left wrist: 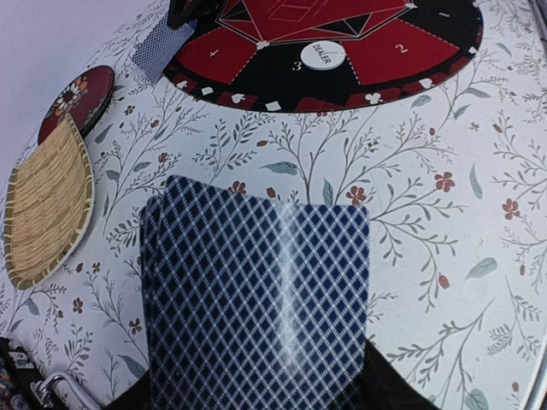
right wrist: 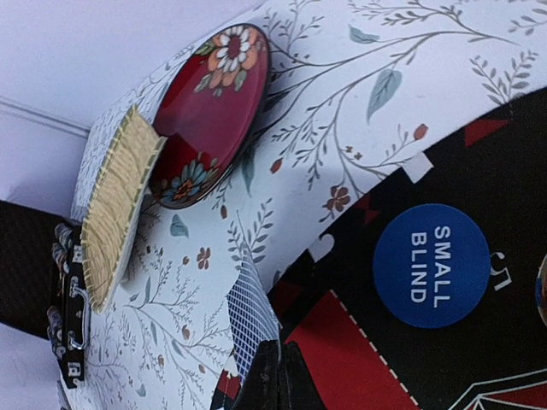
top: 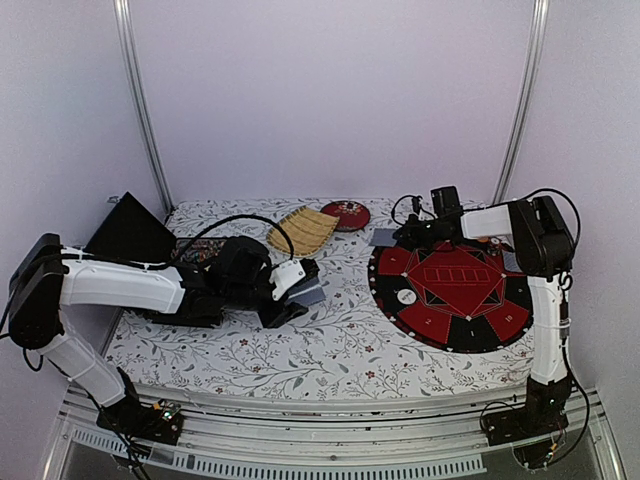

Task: Distribute texas hold em gaming equipment
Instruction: Distribute the poker card in the small blind area.

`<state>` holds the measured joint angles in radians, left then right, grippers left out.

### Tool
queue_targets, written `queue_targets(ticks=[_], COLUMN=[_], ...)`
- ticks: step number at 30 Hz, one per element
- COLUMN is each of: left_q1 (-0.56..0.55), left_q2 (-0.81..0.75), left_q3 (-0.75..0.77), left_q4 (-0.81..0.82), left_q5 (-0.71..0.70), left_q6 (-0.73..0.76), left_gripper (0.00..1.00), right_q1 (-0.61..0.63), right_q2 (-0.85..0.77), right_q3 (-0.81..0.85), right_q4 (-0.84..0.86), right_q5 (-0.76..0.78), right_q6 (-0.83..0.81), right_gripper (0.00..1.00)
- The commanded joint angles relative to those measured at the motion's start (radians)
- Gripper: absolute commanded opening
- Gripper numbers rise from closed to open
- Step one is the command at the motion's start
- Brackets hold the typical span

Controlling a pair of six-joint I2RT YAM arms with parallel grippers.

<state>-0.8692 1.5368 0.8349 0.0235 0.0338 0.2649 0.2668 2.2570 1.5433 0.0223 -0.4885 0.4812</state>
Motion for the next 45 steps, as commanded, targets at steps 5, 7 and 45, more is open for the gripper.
queue_targets(ticks=[5,7,45], left_q1=[0.014,0.015,0.014], left_q2=[-0.015,-0.014,-0.055], left_q3=[-0.007,-0.005,-0.014], left_q4=[0.018,0.018,0.02], left_q5=[0.002,0.002,-0.011], left_q6=[-0.006,-0.008,-0.006], left_gripper=[0.57,0.57,0.57], right_q1=[0.026,0.029,0.235], right_q2=[0.018,0.026,-0.317], right_q3=[-0.036,-0.034,-0.112], right_q4=[0.127,0.143,0.179], right_q5=[0.204,0.235,0.565], right_q6=[0.142,0.166,-0.419], right_gripper=[0.02,0.02,0.98])
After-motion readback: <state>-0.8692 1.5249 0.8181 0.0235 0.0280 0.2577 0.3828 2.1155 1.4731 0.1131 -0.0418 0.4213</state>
